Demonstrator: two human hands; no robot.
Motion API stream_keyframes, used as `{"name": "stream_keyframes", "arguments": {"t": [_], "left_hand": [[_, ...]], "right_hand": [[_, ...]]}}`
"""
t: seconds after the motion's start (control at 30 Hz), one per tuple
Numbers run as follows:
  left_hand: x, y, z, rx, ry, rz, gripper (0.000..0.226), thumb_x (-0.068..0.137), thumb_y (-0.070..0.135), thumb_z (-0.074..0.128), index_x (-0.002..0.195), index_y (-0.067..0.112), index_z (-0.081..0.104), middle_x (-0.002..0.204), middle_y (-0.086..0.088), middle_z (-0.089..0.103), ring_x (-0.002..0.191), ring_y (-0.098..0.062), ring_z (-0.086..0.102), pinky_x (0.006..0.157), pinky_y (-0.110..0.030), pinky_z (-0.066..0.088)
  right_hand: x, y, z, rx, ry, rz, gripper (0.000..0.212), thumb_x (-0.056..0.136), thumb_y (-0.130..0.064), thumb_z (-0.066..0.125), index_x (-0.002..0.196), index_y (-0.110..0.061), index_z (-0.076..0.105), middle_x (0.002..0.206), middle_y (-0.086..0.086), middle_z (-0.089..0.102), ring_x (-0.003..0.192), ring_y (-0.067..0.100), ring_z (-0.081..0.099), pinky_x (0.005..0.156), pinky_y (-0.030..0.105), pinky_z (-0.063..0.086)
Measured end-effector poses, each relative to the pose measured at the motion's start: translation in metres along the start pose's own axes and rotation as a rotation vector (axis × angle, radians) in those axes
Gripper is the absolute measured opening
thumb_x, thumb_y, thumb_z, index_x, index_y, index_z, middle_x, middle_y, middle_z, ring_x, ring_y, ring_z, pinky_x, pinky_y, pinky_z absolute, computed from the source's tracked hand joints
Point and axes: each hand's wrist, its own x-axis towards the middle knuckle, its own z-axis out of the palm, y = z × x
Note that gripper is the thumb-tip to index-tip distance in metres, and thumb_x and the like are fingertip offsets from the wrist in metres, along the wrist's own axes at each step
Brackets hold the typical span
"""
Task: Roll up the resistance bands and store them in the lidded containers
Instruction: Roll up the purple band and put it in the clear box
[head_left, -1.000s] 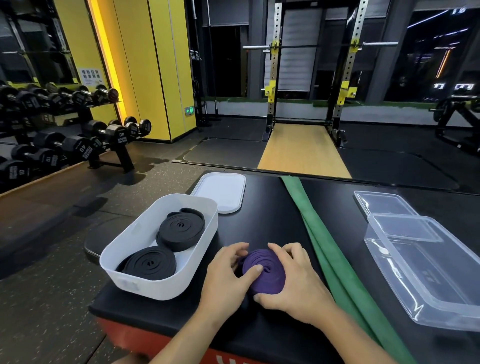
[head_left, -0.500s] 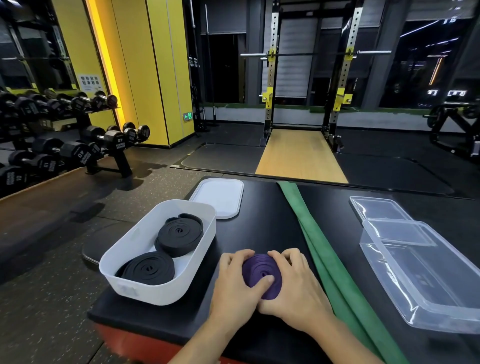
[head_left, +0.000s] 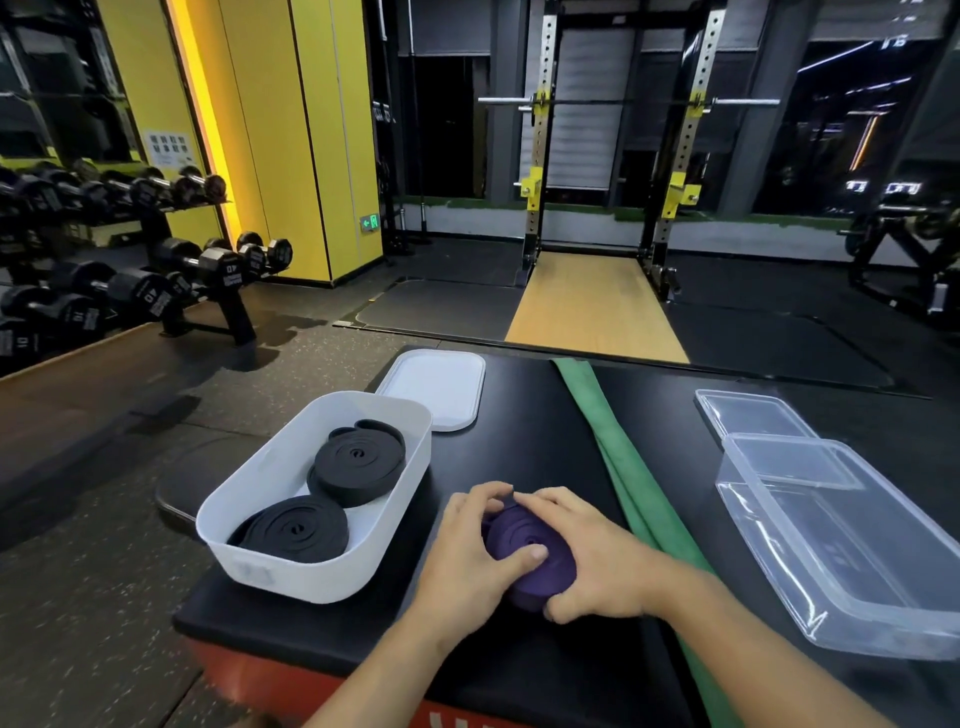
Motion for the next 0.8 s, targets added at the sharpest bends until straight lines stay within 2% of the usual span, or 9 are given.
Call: {"name": "stream_keyframes", "arguments": {"t": [0.13,0.2,0.27,0.37,0.43,0.5,0.63,0.7,0.8], "left_hand": [[0.002,-0.009,0.007,-0.036,-0.034,-0.024,0.090,0.068,0.055,0.084,0.147,0.046,0.043,0.131,0.021,0.058,0.125,0.001,0.058,0.107,-0.027,0.049],[0.004,-0.011,0.009,-0.032,-0.043,-0.032,0.092,0.067,0.059,0.083,0.149,0.045,0.042,0.132,0.022,0.060,0.125,0.001,0.059,0.109,-0.030,0.050],[0.004,-0.011,0.009,-0.045,-0.043,-0.034,0.090,0.066,0.059,0.083,0.146,0.046,0.044,0.129,0.024,0.061,0.123,0.001,0.061,0.108,-0.029,0.051],[0.002,-0.011,0.011,-0.031,-0.046,-0.023,0.083,0.068,0.059,0.082,0.141,0.051,0.045,0.128,0.029,0.058,0.124,0.004,0.059,0.106,-0.021,0.048],[0.003,-0.009,0.010,-0.032,-0.041,-0.024,0.075,0.069,0.057,0.082,0.135,0.057,0.046,0.129,0.025,0.054,0.124,0.003,0.059,0.104,-0.020,0.048],[0.006,-0.007,0.007,-0.044,-0.051,-0.034,0.074,0.066,0.057,0.083,0.129,0.061,0.045,0.127,0.018,0.055,0.119,-0.002,0.063,0.103,-0.027,0.053],[0.011,-0.006,0.004,-0.074,-0.069,-0.050,0.072,0.061,0.053,0.087,0.122,0.060,0.049,0.121,0.010,0.060,0.113,-0.010,0.068,0.101,-0.040,0.057],[0.010,-0.006,0.004,-0.072,-0.059,-0.054,0.070,0.061,0.052,0.087,0.121,0.057,0.050,0.121,0.009,0.061,0.113,-0.011,0.068,0.100,-0.043,0.057],[0.010,-0.006,0.004,-0.077,-0.050,-0.056,0.070,0.062,0.050,0.088,0.121,0.054,0.051,0.120,0.009,0.062,0.112,-0.011,0.069,0.099,-0.044,0.057]], "right_hand": [[-0.001,-0.003,-0.004,-0.104,-0.002,0.021,0.124,0.056,-0.054,0.080,0.161,-0.032,0.018,0.130,-0.020,0.025,0.127,0.004,0.033,0.111,0.027,0.040],[-0.002,-0.006,-0.003,-0.160,0.020,0.052,0.119,0.053,-0.062,0.079,0.156,-0.037,0.023,0.123,-0.017,0.027,0.121,0.008,0.037,0.106,0.031,0.044],[-0.005,-0.008,-0.002,-0.204,0.063,0.070,0.109,0.051,-0.066,0.077,0.146,-0.039,0.031,0.118,-0.016,0.028,0.115,0.010,0.041,0.099,0.033,0.048],[-0.009,-0.013,-0.001,-0.237,0.098,0.076,0.102,0.052,-0.066,0.076,0.140,-0.034,0.035,0.116,-0.014,0.030,0.113,0.010,0.041,0.095,0.030,0.047],[-0.009,-0.015,-0.002,-0.246,0.101,0.068,0.101,0.053,-0.066,0.076,0.140,-0.032,0.035,0.119,-0.015,0.030,0.115,0.010,0.040,0.095,0.029,0.046],[-0.008,-0.017,-0.005,-0.232,0.064,0.058,0.108,0.055,-0.065,0.079,0.146,-0.027,0.033,0.131,-0.018,0.027,0.124,0.008,0.037,0.101,0.028,0.044],[-0.005,-0.014,-0.016,-0.185,-0.110,0.068,0.133,0.062,-0.055,0.087,0.163,-0.021,0.007,0.159,-0.016,0.015,0.146,0.009,0.019,0.120,0.030,0.029],[-0.001,-0.015,-0.021,-0.195,-0.154,0.067,0.131,0.067,-0.046,0.086,0.164,-0.022,0.001,0.161,-0.011,0.020,0.147,0.011,0.019,0.120,0.030,0.029],[0.005,-0.017,-0.023,-0.251,-0.183,0.059,0.124,0.067,-0.043,0.085,0.163,-0.022,0.010,0.149,-0.011,0.029,0.138,0.012,0.028,0.115,0.031,0.036]]}}
